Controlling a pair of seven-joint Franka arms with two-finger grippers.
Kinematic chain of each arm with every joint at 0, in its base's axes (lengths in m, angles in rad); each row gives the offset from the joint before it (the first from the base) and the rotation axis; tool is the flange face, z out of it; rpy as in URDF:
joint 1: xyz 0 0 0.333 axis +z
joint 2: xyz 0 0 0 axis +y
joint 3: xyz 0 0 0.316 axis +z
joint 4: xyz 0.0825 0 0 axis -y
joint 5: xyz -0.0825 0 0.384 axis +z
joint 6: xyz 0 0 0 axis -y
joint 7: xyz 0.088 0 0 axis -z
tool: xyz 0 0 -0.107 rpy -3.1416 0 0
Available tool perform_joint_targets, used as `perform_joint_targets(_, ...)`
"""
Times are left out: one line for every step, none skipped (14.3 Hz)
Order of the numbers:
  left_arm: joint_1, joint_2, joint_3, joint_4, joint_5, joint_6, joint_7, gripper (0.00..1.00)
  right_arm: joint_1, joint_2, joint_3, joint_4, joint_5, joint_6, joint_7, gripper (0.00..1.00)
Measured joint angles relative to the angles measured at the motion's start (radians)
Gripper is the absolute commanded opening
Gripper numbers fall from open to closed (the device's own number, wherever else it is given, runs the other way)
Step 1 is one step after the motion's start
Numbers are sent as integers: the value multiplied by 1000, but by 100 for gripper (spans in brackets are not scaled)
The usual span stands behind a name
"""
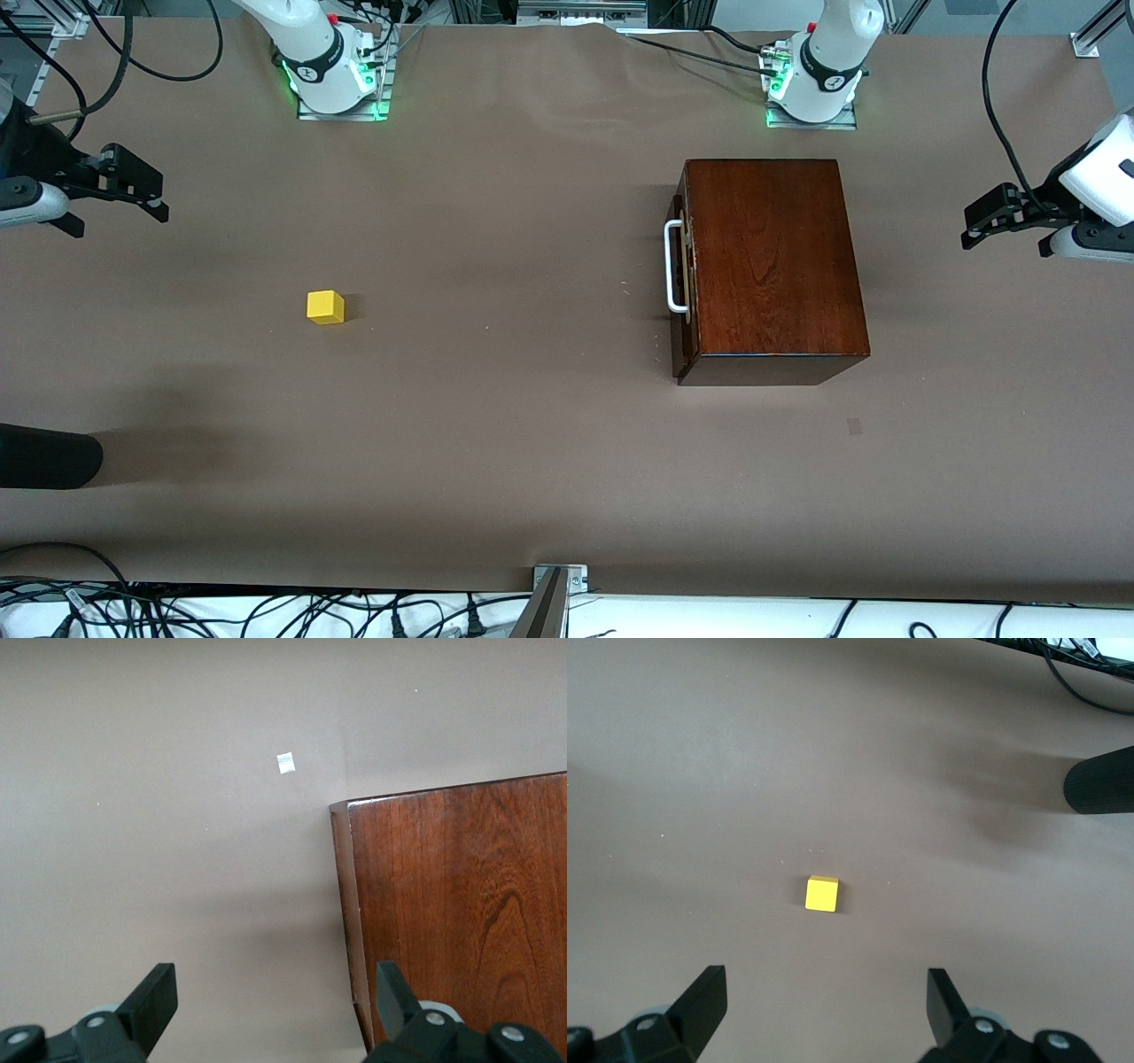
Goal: Open drawer, take yellow block, close drawer
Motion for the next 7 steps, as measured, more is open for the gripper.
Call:
perform_joint_targets(1,0,-6,0,0,0,-5,100,2,0,4,0,0,0,0,100)
perform_joint_targets(3,0,-14,-1,0,0,-10,100,4,0,7,0,0,1,0,100)
perform_joint_targets(7,0,-21,-1,0,0,-12,100,4,0,6,0,0,1,0,100)
perform_joint_targets(9,0,-25,-1,0,0,-13,100,3,0,3,0,0,1,0,100)
perform_joint_targets(11,0,-28,-1,0,0,-14,100,2,0,0,0,0,1,0,100)
perform_joint_targets(13,0,-29,-1,0,0,-18,100,1,0,-2,0,0,1,0,100)
perform_joint_targets(15,0,-29,-1,0,0,-24,100,1,0,-2,0,0,1,0,100)
